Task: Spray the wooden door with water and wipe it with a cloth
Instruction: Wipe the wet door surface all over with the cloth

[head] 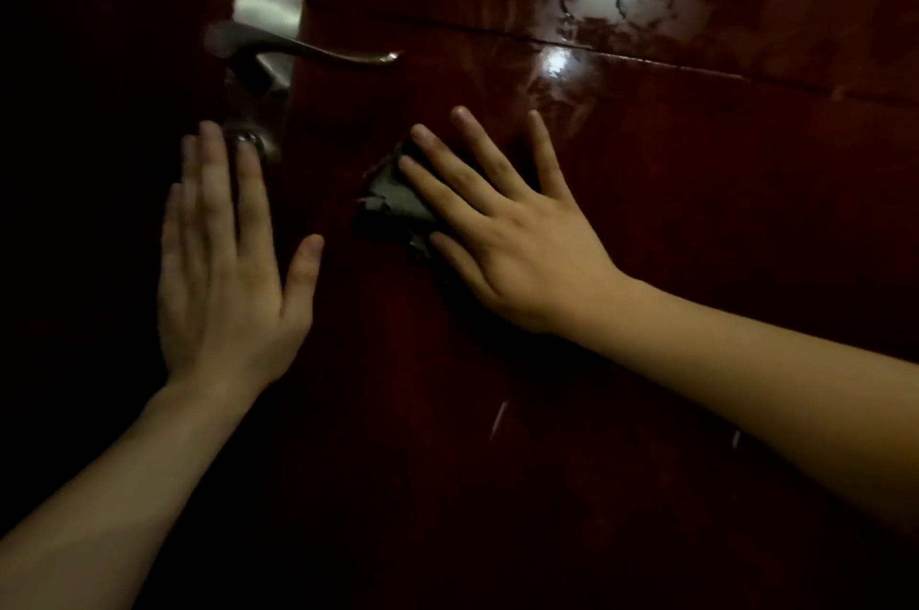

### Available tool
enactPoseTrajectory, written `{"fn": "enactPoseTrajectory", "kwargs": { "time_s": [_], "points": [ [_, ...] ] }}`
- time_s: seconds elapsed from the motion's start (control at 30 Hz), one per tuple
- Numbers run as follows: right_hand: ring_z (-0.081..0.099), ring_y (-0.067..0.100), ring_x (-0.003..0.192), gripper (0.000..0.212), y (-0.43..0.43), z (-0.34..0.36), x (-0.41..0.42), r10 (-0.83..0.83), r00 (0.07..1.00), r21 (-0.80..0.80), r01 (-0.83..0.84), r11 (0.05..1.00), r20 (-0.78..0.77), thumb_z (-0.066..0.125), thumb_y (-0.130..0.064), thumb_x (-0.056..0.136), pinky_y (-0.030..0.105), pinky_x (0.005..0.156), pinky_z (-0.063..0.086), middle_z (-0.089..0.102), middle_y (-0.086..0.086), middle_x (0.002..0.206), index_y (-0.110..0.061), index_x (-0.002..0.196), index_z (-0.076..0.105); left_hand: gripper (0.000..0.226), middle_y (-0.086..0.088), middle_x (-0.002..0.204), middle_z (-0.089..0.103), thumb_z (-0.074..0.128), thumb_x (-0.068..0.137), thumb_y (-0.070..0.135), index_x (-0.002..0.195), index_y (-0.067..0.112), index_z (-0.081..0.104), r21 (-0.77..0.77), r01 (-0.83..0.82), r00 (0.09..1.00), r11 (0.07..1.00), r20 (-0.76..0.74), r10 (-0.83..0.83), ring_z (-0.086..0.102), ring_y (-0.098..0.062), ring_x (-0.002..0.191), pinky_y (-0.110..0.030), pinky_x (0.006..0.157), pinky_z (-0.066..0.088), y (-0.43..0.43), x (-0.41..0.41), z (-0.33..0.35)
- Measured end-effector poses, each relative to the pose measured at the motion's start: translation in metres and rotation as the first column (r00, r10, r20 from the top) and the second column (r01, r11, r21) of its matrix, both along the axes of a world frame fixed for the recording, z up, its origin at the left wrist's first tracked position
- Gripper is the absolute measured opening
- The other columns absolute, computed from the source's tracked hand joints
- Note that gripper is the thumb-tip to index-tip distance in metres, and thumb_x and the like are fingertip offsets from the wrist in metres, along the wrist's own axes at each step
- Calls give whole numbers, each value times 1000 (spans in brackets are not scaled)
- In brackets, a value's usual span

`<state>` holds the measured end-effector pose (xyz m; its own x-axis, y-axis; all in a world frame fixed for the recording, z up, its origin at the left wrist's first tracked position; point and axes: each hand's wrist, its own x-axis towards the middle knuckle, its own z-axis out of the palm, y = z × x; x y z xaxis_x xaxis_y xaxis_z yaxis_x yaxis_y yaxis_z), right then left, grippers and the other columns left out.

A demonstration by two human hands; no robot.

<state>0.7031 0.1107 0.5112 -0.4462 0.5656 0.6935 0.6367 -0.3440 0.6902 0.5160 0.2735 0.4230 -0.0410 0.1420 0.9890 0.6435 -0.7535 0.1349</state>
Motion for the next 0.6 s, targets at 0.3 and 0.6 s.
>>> {"fn": "enactPoseTrajectory", "kwargs": {
  "time_s": [0.3,0.6],
  "points": [
    [-5,23,160,69,-38,-37,53,2,977,161,33,986,-215,24,-49,109,62,125,-2,0,6,174,-12,165,7,72,-15,176,-3,41,100,41,166,17,23,150,103,965,983,-254,-62,-6,-30,163,-52,131,-6,-56,53,-47],
    [-17,26,158,73,-142,-83,175,-25,844,304,221,927,-535,17,-49,108,62,126,-5,-12,12,172,-8,164,-5,66,-13,176,-1,27,109,49,168,24,14,127,58,969,990,-246,-25,-2,-31,163,-60,130,-1,-122,152,-2]
  ]
}}
